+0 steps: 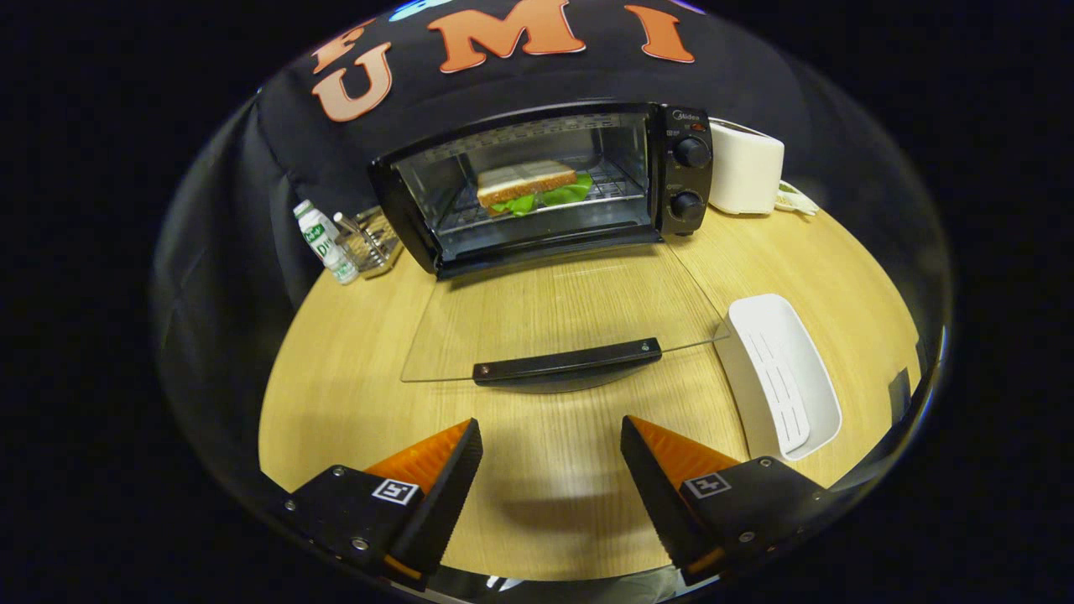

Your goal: Open the toaster oven, put the food inside, and close the toaster oven door.

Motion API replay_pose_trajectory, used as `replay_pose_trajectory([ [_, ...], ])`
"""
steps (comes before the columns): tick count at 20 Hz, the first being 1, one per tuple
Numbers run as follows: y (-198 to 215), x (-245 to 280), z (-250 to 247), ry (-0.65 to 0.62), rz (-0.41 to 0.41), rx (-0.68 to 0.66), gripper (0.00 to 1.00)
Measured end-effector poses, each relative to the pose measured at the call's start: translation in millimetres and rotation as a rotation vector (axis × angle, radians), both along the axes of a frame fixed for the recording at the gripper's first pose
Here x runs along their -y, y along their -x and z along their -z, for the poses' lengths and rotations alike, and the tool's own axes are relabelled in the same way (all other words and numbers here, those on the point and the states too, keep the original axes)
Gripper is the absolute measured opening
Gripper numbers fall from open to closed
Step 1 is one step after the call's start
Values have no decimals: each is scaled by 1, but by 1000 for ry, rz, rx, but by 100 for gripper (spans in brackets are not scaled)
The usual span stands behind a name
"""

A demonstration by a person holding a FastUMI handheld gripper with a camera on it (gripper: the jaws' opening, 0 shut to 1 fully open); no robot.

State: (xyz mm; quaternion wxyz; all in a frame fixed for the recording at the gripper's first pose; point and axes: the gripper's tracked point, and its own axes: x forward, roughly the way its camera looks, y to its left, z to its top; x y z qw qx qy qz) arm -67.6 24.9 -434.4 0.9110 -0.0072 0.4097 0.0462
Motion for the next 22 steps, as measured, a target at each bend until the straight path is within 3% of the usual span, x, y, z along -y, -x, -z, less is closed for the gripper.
replay_pose_trajectory([
  [7,-21,2,17,88,-13,-30,99],
  [14,-34,5,23,89,-8,-42,100],
  [22,-41,6,-1,96,-16,14,100],
])
